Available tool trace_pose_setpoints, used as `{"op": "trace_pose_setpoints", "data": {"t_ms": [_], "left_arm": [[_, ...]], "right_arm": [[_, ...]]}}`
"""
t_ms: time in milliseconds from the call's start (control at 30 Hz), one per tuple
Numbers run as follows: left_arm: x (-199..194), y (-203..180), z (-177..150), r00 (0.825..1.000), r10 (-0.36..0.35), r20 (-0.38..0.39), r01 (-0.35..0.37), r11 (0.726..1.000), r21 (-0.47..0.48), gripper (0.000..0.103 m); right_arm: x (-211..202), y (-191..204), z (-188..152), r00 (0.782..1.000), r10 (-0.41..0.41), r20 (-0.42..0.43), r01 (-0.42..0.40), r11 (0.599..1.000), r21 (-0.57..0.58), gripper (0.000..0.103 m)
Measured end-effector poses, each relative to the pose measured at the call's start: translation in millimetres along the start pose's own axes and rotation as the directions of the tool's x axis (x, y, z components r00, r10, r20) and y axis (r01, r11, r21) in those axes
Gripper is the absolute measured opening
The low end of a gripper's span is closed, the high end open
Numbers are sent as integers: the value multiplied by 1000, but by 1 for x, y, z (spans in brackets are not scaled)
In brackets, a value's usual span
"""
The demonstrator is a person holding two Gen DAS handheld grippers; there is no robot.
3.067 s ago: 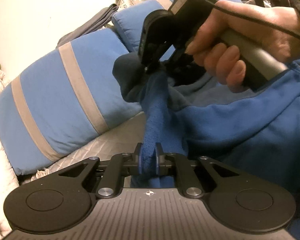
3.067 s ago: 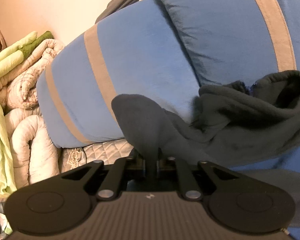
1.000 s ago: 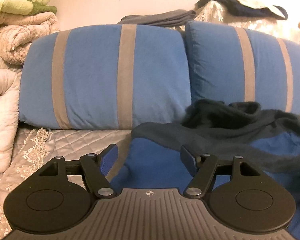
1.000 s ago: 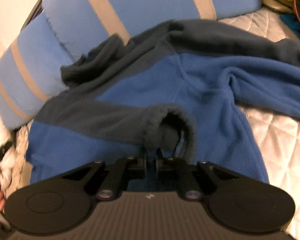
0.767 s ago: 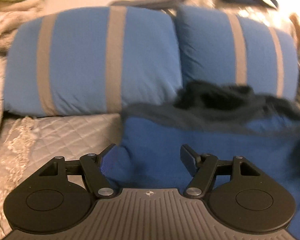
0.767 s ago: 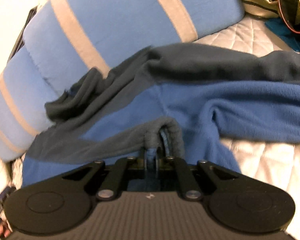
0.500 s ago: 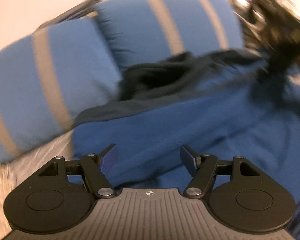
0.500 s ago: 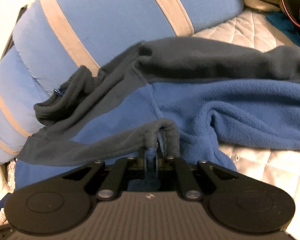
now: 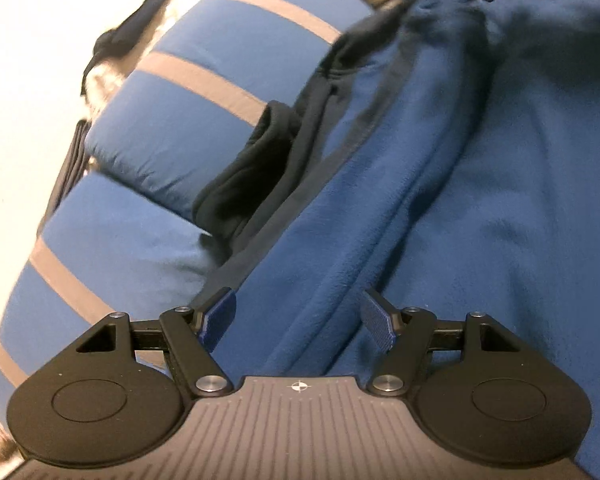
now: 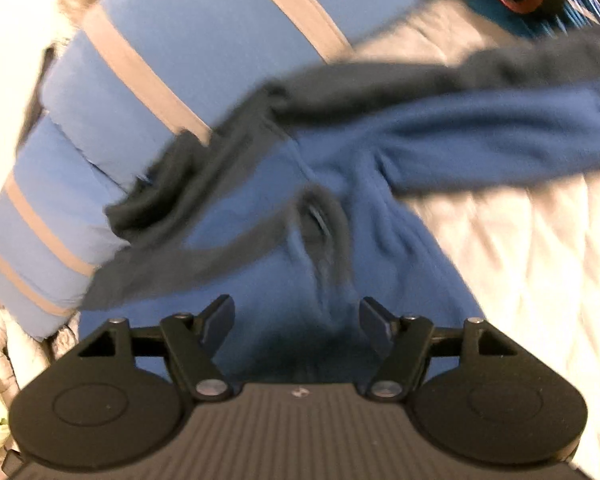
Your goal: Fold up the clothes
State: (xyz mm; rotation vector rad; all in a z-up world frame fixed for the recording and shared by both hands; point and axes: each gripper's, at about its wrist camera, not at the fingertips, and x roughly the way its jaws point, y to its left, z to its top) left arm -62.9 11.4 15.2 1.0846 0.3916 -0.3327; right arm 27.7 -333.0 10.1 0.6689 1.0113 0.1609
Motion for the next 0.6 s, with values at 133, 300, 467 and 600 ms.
{"op": "trace_pose_setpoints", "data": {"t_ms": [133,300,467,600], "left_arm": [[0,-5,0,1000,-21,-5,22,999,47,68],[2,-13,-3,999,-46,-25,48,995,90,68],[4,-19,-5,999,-21,-34,25,992,123,68],[6,-21,-6,999,8,-39,-2,988,155,68]], "right_arm": [[17,-18,-15,995,62,-79,-49,986,158,75],[29,-22,-14,996,89,-21,-80,957,277,70],[44,-30,-18,998,52,-26,-39,934,354,29],[39,-35,-25,998,56,-25,-43,927,372,32]]}}
